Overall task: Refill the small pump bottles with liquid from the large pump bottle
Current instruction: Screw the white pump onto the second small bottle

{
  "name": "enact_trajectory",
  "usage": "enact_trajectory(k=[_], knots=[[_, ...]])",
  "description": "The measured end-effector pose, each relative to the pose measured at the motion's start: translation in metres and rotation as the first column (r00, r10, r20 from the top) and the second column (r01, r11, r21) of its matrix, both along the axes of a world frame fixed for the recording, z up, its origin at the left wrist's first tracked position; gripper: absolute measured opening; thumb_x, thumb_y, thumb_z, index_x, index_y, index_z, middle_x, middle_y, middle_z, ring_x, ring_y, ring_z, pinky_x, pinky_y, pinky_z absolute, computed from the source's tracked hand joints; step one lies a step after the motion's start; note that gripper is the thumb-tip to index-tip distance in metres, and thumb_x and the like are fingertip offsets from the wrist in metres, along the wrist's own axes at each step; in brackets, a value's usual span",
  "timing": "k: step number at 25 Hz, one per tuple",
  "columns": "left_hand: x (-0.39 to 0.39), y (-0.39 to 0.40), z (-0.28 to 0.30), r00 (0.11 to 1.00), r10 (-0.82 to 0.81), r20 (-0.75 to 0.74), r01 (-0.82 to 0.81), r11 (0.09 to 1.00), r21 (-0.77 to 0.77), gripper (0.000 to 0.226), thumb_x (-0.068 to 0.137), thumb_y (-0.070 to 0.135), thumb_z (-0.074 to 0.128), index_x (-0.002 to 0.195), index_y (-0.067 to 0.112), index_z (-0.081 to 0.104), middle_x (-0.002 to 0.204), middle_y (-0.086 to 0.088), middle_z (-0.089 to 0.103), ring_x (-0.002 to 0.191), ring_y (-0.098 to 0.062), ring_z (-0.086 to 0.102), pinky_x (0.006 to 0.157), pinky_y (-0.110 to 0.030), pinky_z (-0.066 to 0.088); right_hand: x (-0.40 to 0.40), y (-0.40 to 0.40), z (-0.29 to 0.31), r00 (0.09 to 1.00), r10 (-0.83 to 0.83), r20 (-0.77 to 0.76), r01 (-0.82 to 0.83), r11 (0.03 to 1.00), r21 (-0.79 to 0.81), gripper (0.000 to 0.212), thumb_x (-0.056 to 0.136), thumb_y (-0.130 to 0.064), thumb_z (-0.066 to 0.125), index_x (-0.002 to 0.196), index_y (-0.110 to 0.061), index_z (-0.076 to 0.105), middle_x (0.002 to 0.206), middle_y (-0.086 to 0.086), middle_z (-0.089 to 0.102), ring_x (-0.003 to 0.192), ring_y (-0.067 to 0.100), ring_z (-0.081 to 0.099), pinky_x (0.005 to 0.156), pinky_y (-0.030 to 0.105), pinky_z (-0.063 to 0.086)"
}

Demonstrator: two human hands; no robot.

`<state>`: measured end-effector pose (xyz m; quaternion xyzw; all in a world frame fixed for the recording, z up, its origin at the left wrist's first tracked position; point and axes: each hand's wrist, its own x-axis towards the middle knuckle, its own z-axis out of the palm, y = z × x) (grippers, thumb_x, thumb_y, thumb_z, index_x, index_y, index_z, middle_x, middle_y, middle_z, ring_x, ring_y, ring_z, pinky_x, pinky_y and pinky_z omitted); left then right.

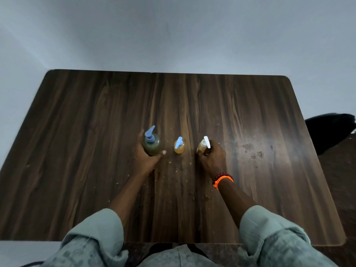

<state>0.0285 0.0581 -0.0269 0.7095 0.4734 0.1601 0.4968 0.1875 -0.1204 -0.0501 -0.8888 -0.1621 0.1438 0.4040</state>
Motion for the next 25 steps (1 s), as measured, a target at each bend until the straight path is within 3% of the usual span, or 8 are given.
enact_trajectory(k=[3, 7, 10, 12, 15, 18, 21, 25], knots=[[0.013, -0.015, 0.019, 0.984, 0.17, -0.054, -0.161, 0.976, 0.145, 0.1, 0.062, 0.049, 0.097, 0.142, 0.02, 0.045, 0.144, -0.009, 0.051, 0.128, -0.022, 0.053, 0.102, -0.04, 0.051, 0.001, 0.0, -0.001, 1.0, 0.002, -0.016, -0.002, 1.0, 0.0, 0.029, 0.083, -0.015, 0.077, 0.11, -0.008, 0.069, 0.1, 0.013, 0.073, 0.093, 0.03, 0.068, 0.084, 0.044, 0.057], [0.019, -0.013, 0.032, 0.988, 0.146, -0.047, -0.138, 0.98, 0.142, 0.071, 0.075, 0.03, 0.093, 0.132, 0.012, 0.055, 0.135, -0.012, 0.059, 0.122, -0.03, 0.061, 0.102, -0.049, 0.054, 0.002, -0.001, -0.003, 1.0, 0.008, -0.027, -0.008, 1.0, -0.002, 0.033, 0.083, -0.016, 0.079, 0.113, -0.01, 0.068, 0.103, 0.01, 0.073, 0.093, 0.025, 0.067, 0.083, 0.038, 0.057], [0.011, 0.0, 0.035, 1.0, 0.004, 0.005, -0.004, 1.0, 0.025, 0.071, 0.078, 0.006, 0.087, 0.139, 0.019, 0.055, 0.142, -0.004, 0.06, 0.13, -0.024, 0.059, 0.11, -0.043, 0.051, 0.001, -0.001, -0.003, 0.999, 0.009, -0.042, -0.01, 1.0, -0.001, 0.036, 0.084, -0.018, 0.078, 0.118, -0.012, 0.067, 0.11, 0.009, 0.073, 0.097, 0.021, 0.065, 0.085, 0.032, 0.054], [0.008, 0.0, 0.034, 1.0, -0.007, -0.027, 0.008, 1.0, 0.029, 0.079, 0.077, 0.015, 0.091, 0.144, 0.021, 0.05, 0.146, -0.005, 0.056, 0.133, -0.023, 0.056, 0.111, -0.042, 0.049, 0.002, -0.002, -0.003, 0.999, 0.012, -0.051, -0.012, 1.0, 0.006, 0.037, 0.085, -0.017, 0.078, 0.12, -0.012, 0.067, 0.111, 0.009, 0.073, 0.096, 0.02, 0.065, 0.086, 0.032, 0.054], [0.009, -0.006, 0.029, 0.986, 0.146, -0.084, -0.143, 0.989, 0.041, 0.09, 0.068, 0.042, 0.095, 0.142, 0.021, 0.047, 0.144, -0.008, 0.055, 0.129, -0.026, 0.058, 0.106, -0.048, 0.054, 0.001, -0.001, -0.001, 0.998, 0.017, -0.057, -0.016, 1.0, 0.018, 0.039, 0.085, -0.016, 0.078, 0.122, -0.011, 0.066, 0.112, 0.008, 0.073, 0.094, 0.015, 0.062, 0.087, 0.033, 0.055], [0.009, -0.008, 0.02, 0.994, 0.104, -0.029, -0.103, 0.994, 0.021, 0.073, 0.077, 0.032, 0.091, 0.138, 0.024, 0.051, 0.143, -0.004, 0.06, 0.124, -0.02, 0.06, 0.104, -0.044, 0.055, 0.001, -0.002, -0.001, 0.999, 0.021, -0.048, -0.02, 1.0, 0.024, 0.039, 0.085, -0.015, 0.078, 0.123, -0.011, 0.066, 0.112, 0.009, 0.073, 0.094, 0.016, 0.062, 0.088, 0.036, 0.056], [0.005, -0.002, 0.015, 0.999, 0.012, -0.029, -0.013, 1.0, -0.01, 0.074, 0.081, 0.022, 0.088, 0.145, 0.027, 0.05, 0.146, -0.001, 0.06, 0.123, -0.012, 0.056, 0.109, -0.043, 0.051, 0.0, -0.003, -0.003, 0.999, 0.017, -0.042, -0.015, 0.999, 0.034, 0.039, 0.086, -0.015, 0.077, 0.123, -0.012, 0.066, 0.112, 0.009, 0.073, 0.096, 0.02, 0.065, 0.089, 0.04, 0.058], [0.007, -0.004, 0.019, 0.998, 0.041, -0.044, -0.039, 0.999, 0.037, 0.077, 0.075, 0.041, 0.091, 0.14, 0.027, 0.054, 0.142, 0.0, 0.059, 0.124, -0.017, 0.059, 0.102, -0.038, 0.052, -0.001, -0.002, -0.002, 0.997, 0.026, -0.072, -0.023, 0.999, 0.04, 0.043, 0.088, -0.017, 0.076, 0.129, -0.013, 0.064, 0.119, 0.009, 0.072, 0.106, 0.026, 0.067, 0.092, 0.037, 0.055]])
